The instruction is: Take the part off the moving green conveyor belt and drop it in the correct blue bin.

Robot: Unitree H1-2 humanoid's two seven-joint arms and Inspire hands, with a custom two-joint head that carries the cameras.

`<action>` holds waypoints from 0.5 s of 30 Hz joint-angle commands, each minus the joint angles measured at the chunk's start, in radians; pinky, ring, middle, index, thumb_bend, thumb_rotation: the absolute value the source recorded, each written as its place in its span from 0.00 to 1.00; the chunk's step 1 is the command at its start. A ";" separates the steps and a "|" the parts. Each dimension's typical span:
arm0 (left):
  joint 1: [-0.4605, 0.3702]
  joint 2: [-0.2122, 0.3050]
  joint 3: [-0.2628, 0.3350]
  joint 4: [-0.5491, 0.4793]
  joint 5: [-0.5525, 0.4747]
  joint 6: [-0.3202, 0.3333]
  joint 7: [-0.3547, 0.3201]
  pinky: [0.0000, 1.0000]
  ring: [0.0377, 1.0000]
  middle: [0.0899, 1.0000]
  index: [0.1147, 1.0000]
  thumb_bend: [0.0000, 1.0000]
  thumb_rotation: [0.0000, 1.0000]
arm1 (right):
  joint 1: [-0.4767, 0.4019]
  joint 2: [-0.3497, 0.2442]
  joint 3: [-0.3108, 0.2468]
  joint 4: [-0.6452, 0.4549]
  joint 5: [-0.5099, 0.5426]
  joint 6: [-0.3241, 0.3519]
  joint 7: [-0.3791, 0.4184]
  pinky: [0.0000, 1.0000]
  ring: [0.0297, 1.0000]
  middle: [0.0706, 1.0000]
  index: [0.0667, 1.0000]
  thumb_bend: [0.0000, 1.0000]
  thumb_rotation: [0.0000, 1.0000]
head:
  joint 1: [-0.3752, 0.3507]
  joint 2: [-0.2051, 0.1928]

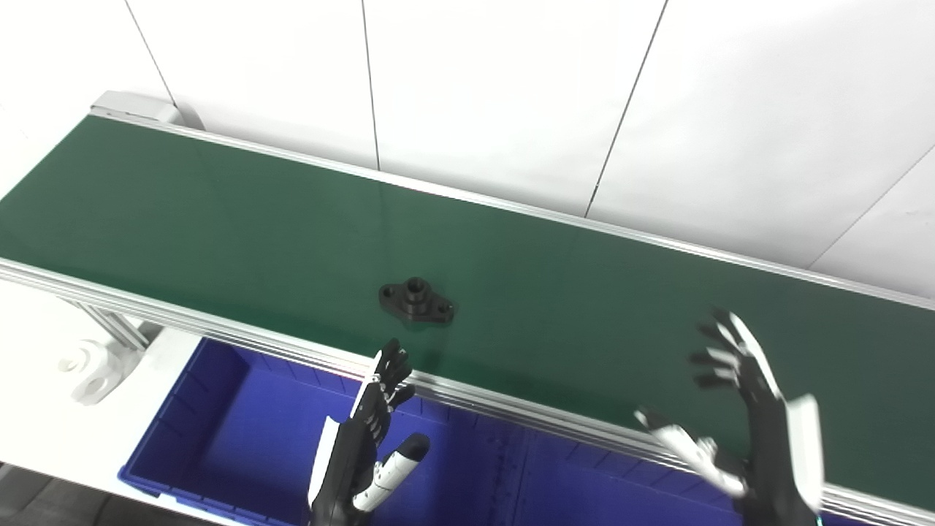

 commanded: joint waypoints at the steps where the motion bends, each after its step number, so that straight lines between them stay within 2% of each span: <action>1: 0.004 -0.057 -0.042 -0.047 0.001 -0.008 -0.001 0.86 0.91 0.94 0.96 0.69 0.76 | -0.041 0.003 0.014 -0.047 -0.065 0.050 0.034 0.52 0.68 0.77 0.82 0.91 0.55 | -0.003 0.001; 4: 0.006 -0.046 -0.042 -0.052 -0.003 -0.009 -0.006 0.86 0.92 0.93 0.96 0.69 0.77 | -0.093 0.007 0.042 -0.053 -0.148 0.103 0.076 0.51 0.67 0.75 0.80 0.91 0.56 | -0.022 -0.003; 7: 0.001 -0.028 -0.034 -0.045 -0.029 -0.011 -0.018 0.89 0.93 0.94 0.96 0.68 0.77 | -0.147 0.008 0.079 -0.032 -0.217 0.121 0.100 0.53 0.66 0.75 0.80 0.87 0.53 | -0.058 0.003; 10: -0.004 -0.012 -0.022 -0.032 -0.059 -0.012 -0.029 0.90 0.94 0.95 0.96 0.67 0.77 | -0.201 0.012 0.122 0.007 -0.300 0.140 0.129 0.53 0.65 0.74 0.79 0.85 0.54 | -0.096 -0.013; 15: -0.002 -0.009 -0.021 -0.035 -0.049 -0.010 -0.033 0.91 0.94 0.96 0.98 0.66 0.81 | -0.302 0.011 0.194 0.090 -0.430 0.181 0.188 0.54 0.65 0.73 0.80 0.85 0.58 | -0.094 -0.028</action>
